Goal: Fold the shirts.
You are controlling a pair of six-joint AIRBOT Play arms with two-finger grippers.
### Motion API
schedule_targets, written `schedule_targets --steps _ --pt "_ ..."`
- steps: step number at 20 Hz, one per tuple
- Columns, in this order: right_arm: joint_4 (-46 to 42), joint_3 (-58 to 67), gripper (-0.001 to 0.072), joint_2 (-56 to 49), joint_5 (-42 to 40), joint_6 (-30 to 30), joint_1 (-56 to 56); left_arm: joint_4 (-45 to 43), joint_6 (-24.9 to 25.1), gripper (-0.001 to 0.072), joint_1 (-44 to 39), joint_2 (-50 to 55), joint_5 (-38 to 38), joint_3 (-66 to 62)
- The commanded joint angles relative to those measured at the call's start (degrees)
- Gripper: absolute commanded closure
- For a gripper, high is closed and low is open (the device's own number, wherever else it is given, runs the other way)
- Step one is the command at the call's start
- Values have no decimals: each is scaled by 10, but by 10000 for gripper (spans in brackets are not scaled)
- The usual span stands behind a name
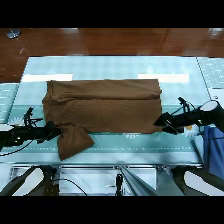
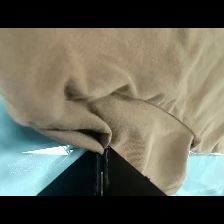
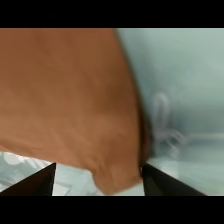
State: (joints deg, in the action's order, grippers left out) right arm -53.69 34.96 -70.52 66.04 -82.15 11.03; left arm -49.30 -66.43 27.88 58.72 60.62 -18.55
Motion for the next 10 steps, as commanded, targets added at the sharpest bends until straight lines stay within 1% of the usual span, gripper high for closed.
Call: schedule_targets --steps 1,2,3,4,5,7,10 --pt "10 43 181 -40 -28 2 -46 -3 0 687 0 0 11 -10" --pt "7 57 406 -43 -23 3 -48 -3 0 687 0 0 16 -18" --pt "8 71 684 -42 -17 24 -48 -3 4 686 0 0 18 -29" --pt "5 87 686 -43 -6 35 -48 -3 22 687 0 0 20 -44" --pt "-3 106 687 -43 8 36 -46 -3 26 686 0 0 25 -59" --pt "-31 149 687 -43 25 33 -43 2 26 687 0 2 31 -102" --pt "-40 214 687 -49 7 30 -43 57 23 687 -1 14 13 -174"
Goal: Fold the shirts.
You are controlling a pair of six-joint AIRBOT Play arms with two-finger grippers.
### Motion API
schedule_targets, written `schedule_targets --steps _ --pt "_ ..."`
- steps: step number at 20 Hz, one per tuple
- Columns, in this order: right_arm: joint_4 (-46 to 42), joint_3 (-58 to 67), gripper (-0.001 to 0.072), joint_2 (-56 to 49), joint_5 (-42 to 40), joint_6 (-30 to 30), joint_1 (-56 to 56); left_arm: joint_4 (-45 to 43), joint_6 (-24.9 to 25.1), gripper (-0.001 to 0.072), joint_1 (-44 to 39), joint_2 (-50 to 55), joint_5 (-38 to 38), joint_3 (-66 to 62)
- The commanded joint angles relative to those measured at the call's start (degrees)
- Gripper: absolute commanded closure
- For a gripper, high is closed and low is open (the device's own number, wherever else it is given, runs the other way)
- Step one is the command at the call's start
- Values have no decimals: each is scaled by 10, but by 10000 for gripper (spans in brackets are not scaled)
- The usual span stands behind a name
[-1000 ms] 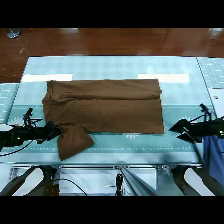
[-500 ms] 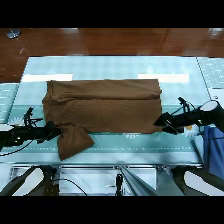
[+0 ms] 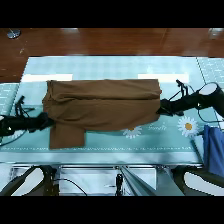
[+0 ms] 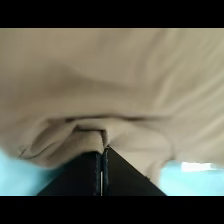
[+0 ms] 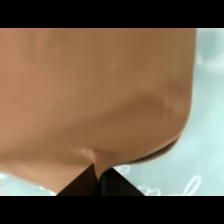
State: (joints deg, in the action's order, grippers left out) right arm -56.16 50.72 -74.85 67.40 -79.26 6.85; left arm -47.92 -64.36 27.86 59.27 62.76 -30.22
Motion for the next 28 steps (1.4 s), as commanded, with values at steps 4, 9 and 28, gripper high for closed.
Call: schedule_targets --steps 4,9,28 --pt "-6 153 686 -67 -33 -17 -1 64 -22 687 -34 103 -18 -182" --pt "-9 266 687 -155 -59 -26 -1 57 -62 687 -97 264 -17 -355" --pt "37 453 94 -327 99 -23 154 -236 -264 7 -11 362 137 -606"
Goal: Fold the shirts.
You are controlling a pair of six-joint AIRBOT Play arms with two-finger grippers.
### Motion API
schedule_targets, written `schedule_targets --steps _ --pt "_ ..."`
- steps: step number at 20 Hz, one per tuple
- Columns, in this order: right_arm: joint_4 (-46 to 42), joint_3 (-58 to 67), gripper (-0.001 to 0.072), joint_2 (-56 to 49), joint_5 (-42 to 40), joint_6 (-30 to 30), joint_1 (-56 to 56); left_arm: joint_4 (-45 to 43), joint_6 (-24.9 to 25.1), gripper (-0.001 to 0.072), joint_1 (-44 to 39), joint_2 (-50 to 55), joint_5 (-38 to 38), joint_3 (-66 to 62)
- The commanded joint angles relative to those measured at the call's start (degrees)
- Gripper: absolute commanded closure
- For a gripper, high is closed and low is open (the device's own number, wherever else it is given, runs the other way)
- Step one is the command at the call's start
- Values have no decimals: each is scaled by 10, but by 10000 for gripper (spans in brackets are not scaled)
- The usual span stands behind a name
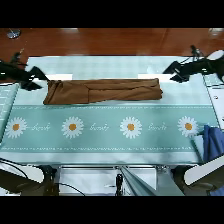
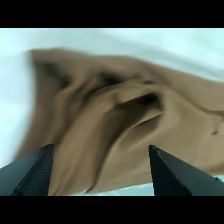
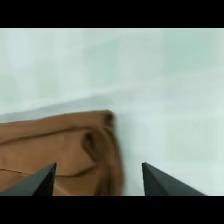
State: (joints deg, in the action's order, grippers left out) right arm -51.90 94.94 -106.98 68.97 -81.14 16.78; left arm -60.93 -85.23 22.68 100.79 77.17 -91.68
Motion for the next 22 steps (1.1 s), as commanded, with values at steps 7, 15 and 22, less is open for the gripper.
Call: schedule_targets --steps 7,15,22 --pt "10 4 95 -70 107 -6 2 8 19 6 -68 -303 -304 311" --pt "55 5 612 -88 115 21 -91 57 34 14 -232 -307 -287 329" --pt "-42 -71 687 148 154 71 -69 130 106 688 -342 -297 -327 322"
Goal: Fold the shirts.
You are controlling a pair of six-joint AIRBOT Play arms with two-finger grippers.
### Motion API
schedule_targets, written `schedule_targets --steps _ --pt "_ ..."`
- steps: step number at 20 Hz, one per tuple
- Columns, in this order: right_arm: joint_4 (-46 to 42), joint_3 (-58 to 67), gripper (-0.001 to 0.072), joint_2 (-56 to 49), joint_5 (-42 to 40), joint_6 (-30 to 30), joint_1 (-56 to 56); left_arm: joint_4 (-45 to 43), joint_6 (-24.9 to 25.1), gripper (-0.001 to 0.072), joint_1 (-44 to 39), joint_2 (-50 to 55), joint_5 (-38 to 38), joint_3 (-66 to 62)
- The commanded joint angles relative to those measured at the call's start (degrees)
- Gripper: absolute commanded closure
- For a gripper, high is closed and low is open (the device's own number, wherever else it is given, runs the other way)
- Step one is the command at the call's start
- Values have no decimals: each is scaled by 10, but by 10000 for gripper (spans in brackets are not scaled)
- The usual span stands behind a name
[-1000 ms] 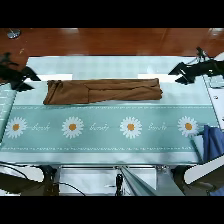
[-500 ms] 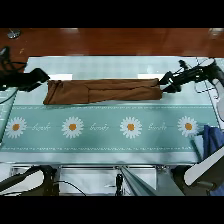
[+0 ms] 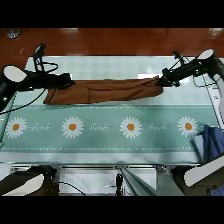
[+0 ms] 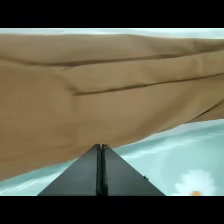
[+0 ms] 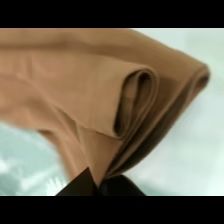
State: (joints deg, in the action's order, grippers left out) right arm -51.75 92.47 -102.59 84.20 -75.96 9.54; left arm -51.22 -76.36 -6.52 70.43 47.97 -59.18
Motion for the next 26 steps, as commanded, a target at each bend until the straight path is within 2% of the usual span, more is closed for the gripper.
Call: schedule_targets --steps 1,5,9,12,14,17,20,23,26 --pt "-45 -87 687 162 -13 19 3 33 8 688 -77 22 -44 -13" --pt "-45 -226 686 358 -24 21 3 33 -27 688 -177 136 -23 -110" --pt "-41 -293 686 485 -23 -10 3 33 -74 688 -285 276 21 -248" --pt "-35 -295 686 522 -24 -21 3 61 -84 688 -360 352 57 -303" --pt "-15 -295 686 527 -23 -24 3 113 -83 687 -401 379 59 -306" --pt "-14 -295 686 526 -37 -24 -14 171 -52 687 -434 386 85 -308" --pt "-16 -295 686 526 -59 -24 -51 172 -51 688 -393 375 127 -328" --pt "-20 -295 686 526 -65 -38 -87 156 -57 688 -280 317 141 -327" --pt "-17 -292 686 516 -106 -55 -145 64 -116 688 -135 242 169 -323"
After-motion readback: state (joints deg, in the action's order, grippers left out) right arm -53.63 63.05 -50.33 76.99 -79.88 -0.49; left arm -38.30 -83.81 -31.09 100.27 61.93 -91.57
